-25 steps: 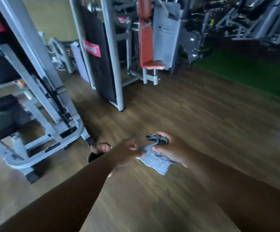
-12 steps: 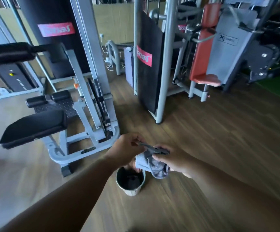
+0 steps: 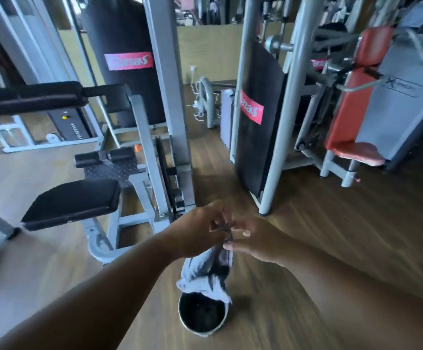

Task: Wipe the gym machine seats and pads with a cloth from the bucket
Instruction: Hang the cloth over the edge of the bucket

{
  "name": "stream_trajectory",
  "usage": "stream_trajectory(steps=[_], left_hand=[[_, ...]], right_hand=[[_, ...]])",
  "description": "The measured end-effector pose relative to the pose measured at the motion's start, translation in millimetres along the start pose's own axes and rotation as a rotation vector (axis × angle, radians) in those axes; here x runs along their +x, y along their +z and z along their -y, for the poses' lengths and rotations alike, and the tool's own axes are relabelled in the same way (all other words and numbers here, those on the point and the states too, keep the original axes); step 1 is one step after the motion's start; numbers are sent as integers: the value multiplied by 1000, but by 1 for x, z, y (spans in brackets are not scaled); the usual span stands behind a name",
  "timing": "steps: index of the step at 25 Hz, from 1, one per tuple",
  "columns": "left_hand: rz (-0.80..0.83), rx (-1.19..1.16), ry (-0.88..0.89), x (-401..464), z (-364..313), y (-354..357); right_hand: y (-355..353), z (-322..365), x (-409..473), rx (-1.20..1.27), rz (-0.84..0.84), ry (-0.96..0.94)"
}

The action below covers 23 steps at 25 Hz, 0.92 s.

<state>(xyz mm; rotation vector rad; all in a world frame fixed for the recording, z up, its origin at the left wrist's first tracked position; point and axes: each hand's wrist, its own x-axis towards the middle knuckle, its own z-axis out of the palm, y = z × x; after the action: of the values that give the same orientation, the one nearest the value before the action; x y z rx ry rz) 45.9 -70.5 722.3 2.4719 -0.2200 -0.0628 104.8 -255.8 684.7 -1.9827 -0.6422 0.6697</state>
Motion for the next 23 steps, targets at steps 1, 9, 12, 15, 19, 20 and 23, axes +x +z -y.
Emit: stream_trajectory(steps=[1,9,12,15,19,20,23], left_hand=[[-36,6,-43,7,0,-2],[-304,-100,-265,16,8,14],[-268,-65,-353,9,22,36],[-254,-80,-502,5,30,43],[-408,-325,-580,5,23,35],[-472,-399,-591,7,20,33],[-636,-560,-577,10,6,27]], right_hand=[[-8,2,11,10,45,-50],[-59,-5,69,56,209,-252],[-75,-2,68,105,240,-298],[-85,-12,75,92,189,-301],[-86,-28,86,238,80,-194],[-85,-28,86,295,78,-161],[-82,-29,89,392,134,-134]])
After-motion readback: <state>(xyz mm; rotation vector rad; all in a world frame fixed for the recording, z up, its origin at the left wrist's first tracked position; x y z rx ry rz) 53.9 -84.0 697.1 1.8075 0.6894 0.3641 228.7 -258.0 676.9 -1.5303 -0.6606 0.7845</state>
